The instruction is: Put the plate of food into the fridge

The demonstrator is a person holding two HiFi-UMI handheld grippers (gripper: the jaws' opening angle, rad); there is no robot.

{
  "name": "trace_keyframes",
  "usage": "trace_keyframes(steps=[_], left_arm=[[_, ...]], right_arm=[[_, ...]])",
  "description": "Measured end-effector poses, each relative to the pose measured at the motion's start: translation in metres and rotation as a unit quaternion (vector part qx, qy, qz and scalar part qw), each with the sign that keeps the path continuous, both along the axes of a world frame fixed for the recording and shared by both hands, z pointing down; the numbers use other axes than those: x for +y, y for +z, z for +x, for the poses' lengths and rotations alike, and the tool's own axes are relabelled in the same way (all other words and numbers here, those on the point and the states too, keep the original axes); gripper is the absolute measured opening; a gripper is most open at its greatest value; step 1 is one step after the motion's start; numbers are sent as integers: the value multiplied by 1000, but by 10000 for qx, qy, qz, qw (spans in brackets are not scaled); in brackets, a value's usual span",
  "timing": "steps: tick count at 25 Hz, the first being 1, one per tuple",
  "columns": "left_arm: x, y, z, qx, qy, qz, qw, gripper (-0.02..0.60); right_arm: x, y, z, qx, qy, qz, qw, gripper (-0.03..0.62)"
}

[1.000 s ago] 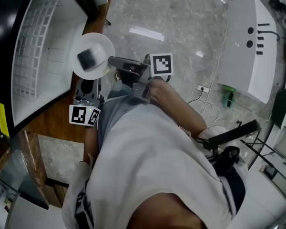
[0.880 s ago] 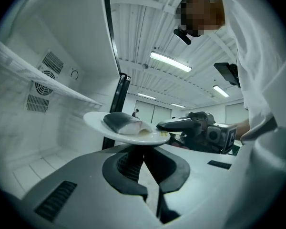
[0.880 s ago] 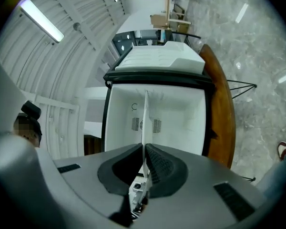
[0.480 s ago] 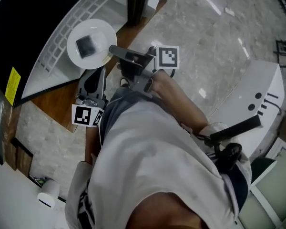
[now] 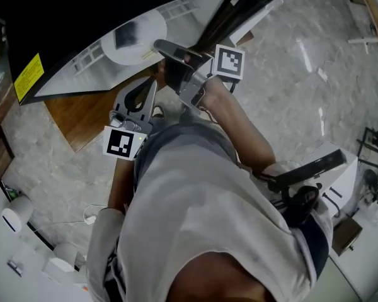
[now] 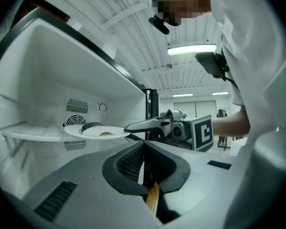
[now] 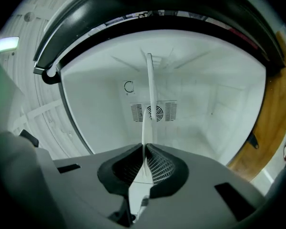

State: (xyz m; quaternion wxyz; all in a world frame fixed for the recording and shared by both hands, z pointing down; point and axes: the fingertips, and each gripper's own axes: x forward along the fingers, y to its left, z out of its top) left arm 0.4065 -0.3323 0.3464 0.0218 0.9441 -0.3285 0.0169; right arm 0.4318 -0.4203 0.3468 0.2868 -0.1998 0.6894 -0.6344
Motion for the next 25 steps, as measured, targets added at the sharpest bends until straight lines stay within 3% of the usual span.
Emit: trace_keyframes(steps=[2, 5, 10, 12, 13, 14, 15, 18, 19, 20, 21, 23, 24, 25], left_arm=[[-16, -10, 4, 125, -148, 60, 9998, 18], [-37, -16, 0, -138, -459, 282, 9985, 18], [-65, -27, -11, -150, -697, 475, 9963, 19], [-73, -24, -14, -224, -791, 480, 9955, 19], [-76, -23, -15, -249, -852, 466, 9950, 20], [-78, -23, -17, -255, -930, 444, 9944, 19], [-81, -23, -20, -236, -1022, 415, 9936, 19], [-92, -25, -26, -129, -1307, 283, 9909, 19], [-97, -25, -27, -115, -1379, 241, 9901, 20], [-101, -25, -28, -109, -1434, 209, 9894, 18], [-103, -25, -29, -99, -1478, 195, 9888, 19], [-101, -29, -34, -45, -1563, 237, 9874, 18], [-97, -31, -36, -10, -1588, 252, 9870, 19], [-93, -34, -38, 20, -1601, 240, 9868, 20]], right_arm=[[-10, -2, -1, -33, -54, -38, 10000, 29], [-19, -2, -5, -9, -68, -107, 9999, 29], [-30, -5, -8, 0, -65, -154, 9999, 29], [-30, -10, -8, 206, -115, 62, 9997, 34], [-27, -14, -9, 298, -194, 184, 9992, 60], [-22, -19, -11, 368, -295, 327, 9984, 132], [-15, -26, -13, 445, -384, 522, 9969, 146], [2, -44, -15, 1206, -385, 1450, 9813, 126], [2, -45, -15, 1798, -275, 1819, 9664, 87], [0, -42, -15, 2571, -125, 2208, 9407, 55], [-5, -38, -17, 3435, 24, 2598, 9025, 42], [-12, -30, -27, 4941, 189, 3229, 8070, 35], [-13, -27, -34, 5383, 201, 3426, 7697, 35], [-13, -26, -42, 5596, 195, 3552, 7486, 34]])
